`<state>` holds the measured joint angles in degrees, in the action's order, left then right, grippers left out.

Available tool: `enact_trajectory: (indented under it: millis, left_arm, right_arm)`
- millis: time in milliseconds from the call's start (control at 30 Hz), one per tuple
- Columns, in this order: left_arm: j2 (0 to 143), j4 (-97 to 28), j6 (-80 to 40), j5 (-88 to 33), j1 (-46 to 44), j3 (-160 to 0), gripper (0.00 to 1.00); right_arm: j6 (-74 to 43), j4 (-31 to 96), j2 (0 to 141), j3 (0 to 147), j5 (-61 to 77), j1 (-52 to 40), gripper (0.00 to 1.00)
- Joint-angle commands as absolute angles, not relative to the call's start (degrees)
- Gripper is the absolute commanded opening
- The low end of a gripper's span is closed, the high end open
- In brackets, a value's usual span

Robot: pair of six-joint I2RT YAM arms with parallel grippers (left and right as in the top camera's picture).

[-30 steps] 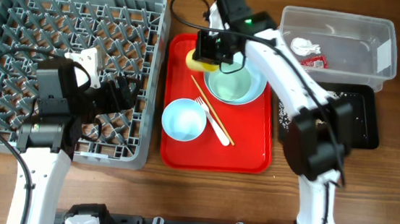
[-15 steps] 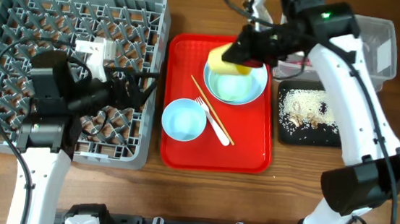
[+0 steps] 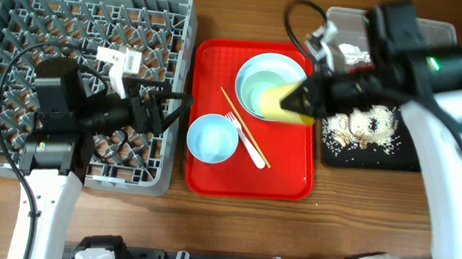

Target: Sort waste into correct bins and load items into the dishwasher rack

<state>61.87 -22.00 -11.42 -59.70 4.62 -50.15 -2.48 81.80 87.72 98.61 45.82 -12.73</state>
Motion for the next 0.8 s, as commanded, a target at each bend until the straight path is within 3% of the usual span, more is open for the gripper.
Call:
enact_trajectory:
  millis: [0, 267, 500, 767]
  left_arm:
    - [62.04, -21.85, -10.92, -60.86, 4.89, -50.92, 1.0]
    - [62.04, -21.87, -10.94, -60.86, 4.49, -50.92, 1.0]
    - [62.43, -21.37, -10.92, -61.1, 2.44, -50.92, 1.0]
    - [66.74, -15.42, -11.64, -67.75, -1.61, -50.92, 1.0]
  right_arm:
    - [-4.89, 75.33, 75.81, 88.09, 43.31, -10.24, 0.04]
    - [-23.4, 50.76, 69.06, 73.08, 40.62, -10.26, 0.04]
    - [-25.67, 30.59, 74.94, 64.03, 68.84, -10.33, 0.04]
    - [-26.39, 27.49, 77.28, 63.57, 77.76, -10.52, 0.04]
